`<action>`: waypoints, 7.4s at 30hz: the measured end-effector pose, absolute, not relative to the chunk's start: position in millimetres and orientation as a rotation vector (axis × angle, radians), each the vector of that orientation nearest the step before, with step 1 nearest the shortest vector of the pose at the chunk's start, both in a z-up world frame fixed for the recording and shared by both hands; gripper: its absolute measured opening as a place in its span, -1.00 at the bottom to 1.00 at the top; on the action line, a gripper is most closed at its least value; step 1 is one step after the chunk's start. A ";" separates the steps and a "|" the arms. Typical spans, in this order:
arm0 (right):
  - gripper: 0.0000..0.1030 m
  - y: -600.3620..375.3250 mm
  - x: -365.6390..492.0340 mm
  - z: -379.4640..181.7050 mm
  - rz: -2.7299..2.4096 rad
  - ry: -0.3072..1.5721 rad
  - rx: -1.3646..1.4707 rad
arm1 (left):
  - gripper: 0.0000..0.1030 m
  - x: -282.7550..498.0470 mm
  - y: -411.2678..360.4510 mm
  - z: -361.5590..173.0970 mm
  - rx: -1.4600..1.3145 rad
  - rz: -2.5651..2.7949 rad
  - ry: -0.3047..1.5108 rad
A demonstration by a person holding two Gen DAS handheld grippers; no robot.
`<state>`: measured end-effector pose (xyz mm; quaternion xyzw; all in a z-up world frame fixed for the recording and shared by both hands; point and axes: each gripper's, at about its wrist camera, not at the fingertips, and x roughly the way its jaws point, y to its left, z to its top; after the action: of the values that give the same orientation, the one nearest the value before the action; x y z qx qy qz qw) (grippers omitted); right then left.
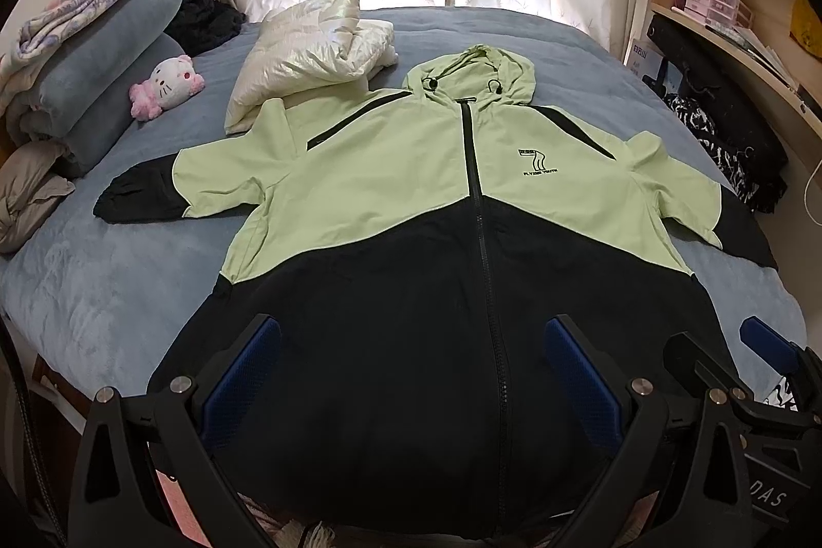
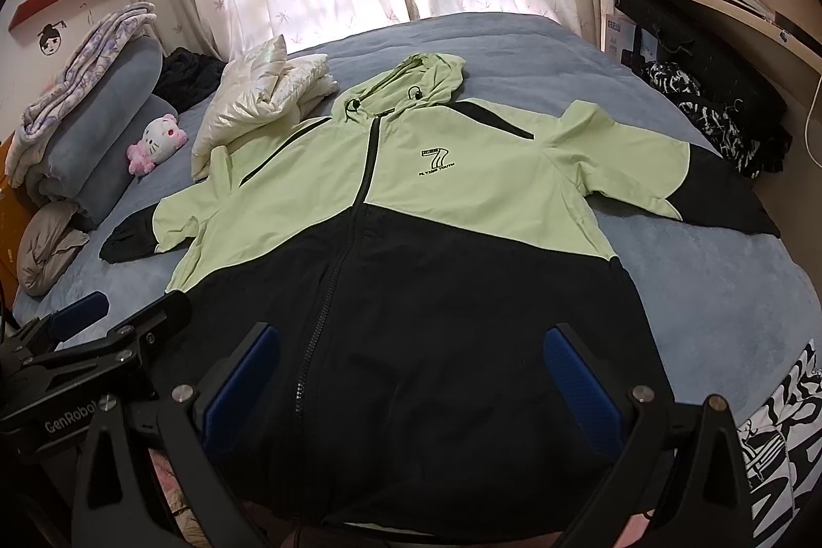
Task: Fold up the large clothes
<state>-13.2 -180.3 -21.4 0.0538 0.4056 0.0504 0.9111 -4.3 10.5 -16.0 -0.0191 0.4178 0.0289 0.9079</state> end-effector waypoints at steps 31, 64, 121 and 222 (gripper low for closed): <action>1.00 -189.3 -14.7 -11.7 0.111 0.807 0.136 | 0.90 16.3 -16.2 2.5 0.033 0.004 0.850; 1.00 -400.5 117.1 105.2 -0.310 0.581 -0.009 | 0.98 177.3 -210.0 77.2 0.145 -0.209 0.611; -0.86 -273.3 205.1 -39.0 0.252 0.879 0.262 | 0.47 229.8 -55.5 -56.8 -0.068 0.020 0.772; 0.19 -367.1 327.6 -113.2 0.035 1.013 0.483 | -0.85 353.6 58.0 -151.5 -0.216 -0.115 0.929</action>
<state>327.6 -367.1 -113.2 0.2290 0.4804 0.0166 0.8464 353.6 58.0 -151.5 -0.1040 0.4469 -0.0555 0.8868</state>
